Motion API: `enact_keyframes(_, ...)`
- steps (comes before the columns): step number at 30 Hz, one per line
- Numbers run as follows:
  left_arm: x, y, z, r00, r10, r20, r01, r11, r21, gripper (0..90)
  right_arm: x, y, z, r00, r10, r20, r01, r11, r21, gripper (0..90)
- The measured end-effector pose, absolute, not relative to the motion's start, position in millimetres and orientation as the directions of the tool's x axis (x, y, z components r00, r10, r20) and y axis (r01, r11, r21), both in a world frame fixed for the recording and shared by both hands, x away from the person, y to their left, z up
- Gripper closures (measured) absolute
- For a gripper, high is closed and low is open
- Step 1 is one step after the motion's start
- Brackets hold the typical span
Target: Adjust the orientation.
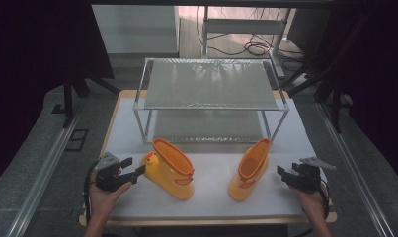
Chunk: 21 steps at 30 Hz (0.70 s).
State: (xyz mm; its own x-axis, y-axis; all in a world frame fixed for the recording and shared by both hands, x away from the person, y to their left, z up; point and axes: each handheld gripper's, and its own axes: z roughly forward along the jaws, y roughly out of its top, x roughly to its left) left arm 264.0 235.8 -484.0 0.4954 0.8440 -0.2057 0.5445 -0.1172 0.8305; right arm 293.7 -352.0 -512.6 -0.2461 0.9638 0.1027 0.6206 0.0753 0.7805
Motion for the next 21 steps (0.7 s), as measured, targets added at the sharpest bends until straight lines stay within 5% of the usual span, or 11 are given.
enact_keyframes(21,264.9,236.5,-484.4,0.495,0.844,-0.206,0.545,-0.117,0.83,35.7,289.7,-350.9,-512.9,-0.261,0.961,0.096,0.62,0.091,0.779,44.0)
